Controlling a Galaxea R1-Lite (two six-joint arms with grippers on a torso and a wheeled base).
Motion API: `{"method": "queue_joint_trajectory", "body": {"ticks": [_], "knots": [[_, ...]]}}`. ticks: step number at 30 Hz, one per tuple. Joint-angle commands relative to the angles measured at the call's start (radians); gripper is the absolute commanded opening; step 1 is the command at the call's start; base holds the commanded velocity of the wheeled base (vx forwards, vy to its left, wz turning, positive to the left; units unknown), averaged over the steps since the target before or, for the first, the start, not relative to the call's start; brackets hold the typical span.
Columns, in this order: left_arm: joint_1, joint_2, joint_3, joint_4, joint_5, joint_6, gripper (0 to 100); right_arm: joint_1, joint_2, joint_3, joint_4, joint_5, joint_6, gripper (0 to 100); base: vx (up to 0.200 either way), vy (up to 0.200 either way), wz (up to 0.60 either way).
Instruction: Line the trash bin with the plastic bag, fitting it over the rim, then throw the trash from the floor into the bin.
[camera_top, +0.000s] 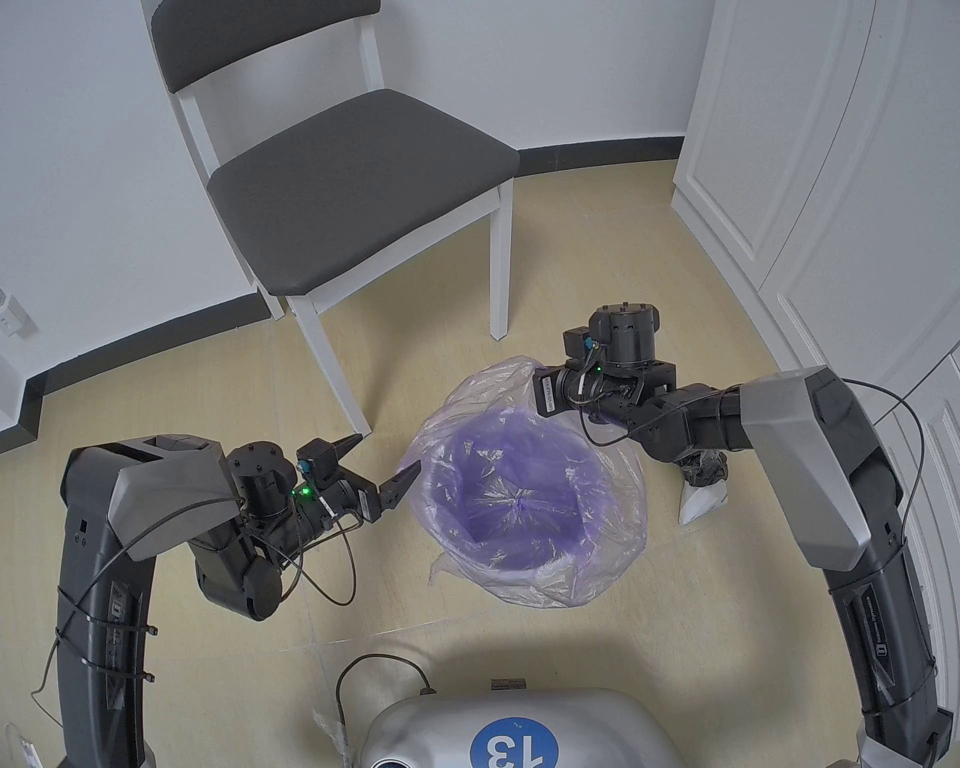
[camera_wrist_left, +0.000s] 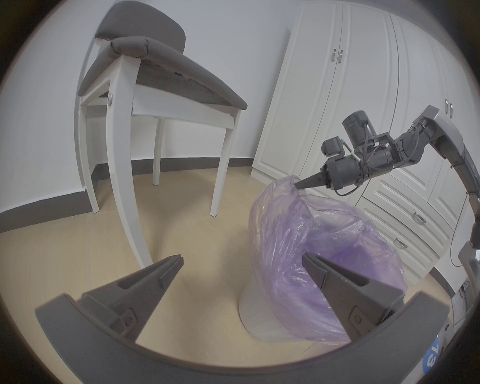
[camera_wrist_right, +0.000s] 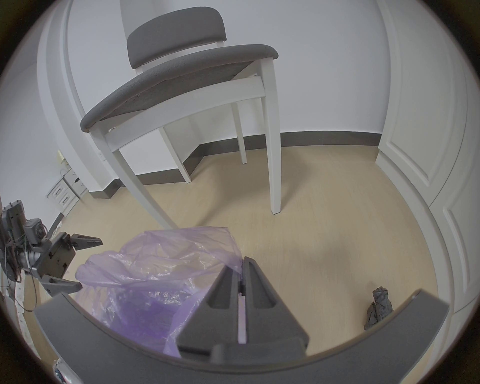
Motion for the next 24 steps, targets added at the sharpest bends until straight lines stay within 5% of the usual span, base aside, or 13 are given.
{"method": "queue_joint_trajectory", "body": {"ticks": [1, 5, 6, 16, 24], "knots": [[-0.003, -0.004, 0.009, -0.012, 0.0, 0.001, 100, -0.015, 0.008, 0.0, -0.014, 0.0, -0.002, 0, 0.0, 0.0, 0.0], [-0.013, -0.015, 0.009, -0.019, 0.001, 0.001, 100, -0.03, 0.016, 0.0, -0.017, -0.003, -0.002, 0, 0.0, 0.0, 0.0], [-0.017, -0.015, 0.007, -0.019, 0.001, 0.001, 100, -0.03, 0.022, 0.0, -0.022, -0.005, -0.002, 100, 0.0, 0.0, 0.0], [-0.043, -0.01, -0.078, 0.02, 0.03, 0.001, 100, -0.02, 0.002, 0.0, -0.109, -0.009, 0.044, 100, 0.0, 0.0, 0.0], [-0.037, 0.019, -0.226, 0.162, 0.032, 0.001, 100, -0.02, -0.113, 0.018, -0.004, -0.038, 0.053, 100, 0.0, 0.0, 0.0]]}}
